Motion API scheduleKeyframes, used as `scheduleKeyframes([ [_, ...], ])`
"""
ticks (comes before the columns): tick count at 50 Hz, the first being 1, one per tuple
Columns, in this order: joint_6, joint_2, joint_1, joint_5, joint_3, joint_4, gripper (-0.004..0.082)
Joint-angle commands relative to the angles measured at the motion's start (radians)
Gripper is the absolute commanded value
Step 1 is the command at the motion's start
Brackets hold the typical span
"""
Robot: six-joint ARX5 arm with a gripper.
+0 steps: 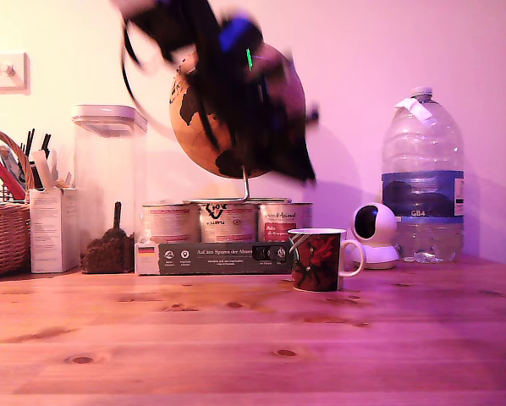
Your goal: Pick up the coffee capsules from the table one by one and drop them inside the nearest coffee cup
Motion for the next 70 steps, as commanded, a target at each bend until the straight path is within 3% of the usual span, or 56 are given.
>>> scheduleKeyframes([
  [1,0.005,-0.011,0.01,0.005,0.006,-0.008,-0.0023],
  [9,0.006,-0.05,0.018,0.05,0.006,-0.026,-0.0023],
  [26,0.014,-0.176,0.042,0.061,-0.095,0.024,-0.0023],
  [44,-0.032,-0.444,0.1,0.061,-0.517,0.288,-0.0023],
  [70,-0.095,-0.769,0.199,0.013,-0.951,0.427,-0.0023],
])
